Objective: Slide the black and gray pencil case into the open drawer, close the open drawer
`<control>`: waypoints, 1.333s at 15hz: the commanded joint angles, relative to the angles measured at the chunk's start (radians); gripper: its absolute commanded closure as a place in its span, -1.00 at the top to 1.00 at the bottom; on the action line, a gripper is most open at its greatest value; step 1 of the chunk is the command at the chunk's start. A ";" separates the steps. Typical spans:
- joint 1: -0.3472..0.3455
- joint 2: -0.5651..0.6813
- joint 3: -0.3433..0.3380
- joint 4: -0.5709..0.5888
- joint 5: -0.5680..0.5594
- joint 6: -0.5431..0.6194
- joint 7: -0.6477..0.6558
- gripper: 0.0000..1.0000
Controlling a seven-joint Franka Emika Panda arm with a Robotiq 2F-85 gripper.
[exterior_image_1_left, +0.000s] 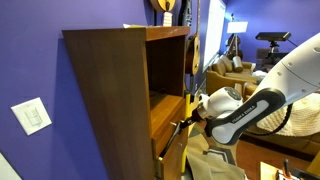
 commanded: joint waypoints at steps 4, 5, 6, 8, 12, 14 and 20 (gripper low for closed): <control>-0.031 -0.115 -0.010 -0.030 -0.013 -0.056 -0.025 1.00; -0.040 -0.151 -0.017 -0.039 -0.018 -0.080 -0.035 1.00; -0.045 -0.192 -0.018 -0.047 -0.022 -0.104 -0.042 1.00; -0.049 -0.283 -0.015 -0.052 -0.028 -0.201 -0.052 1.00; -0.005 -0.467 -0.028 -0.032 0.001 -0.471 -0.077 1.00; 0.002 -0.543 -0.023 -0.010 0.004 -0.623 -0.081 1.00; -0.013 -0.689 -0.004 0.084 -0.028 -1.043 -0.101 1.00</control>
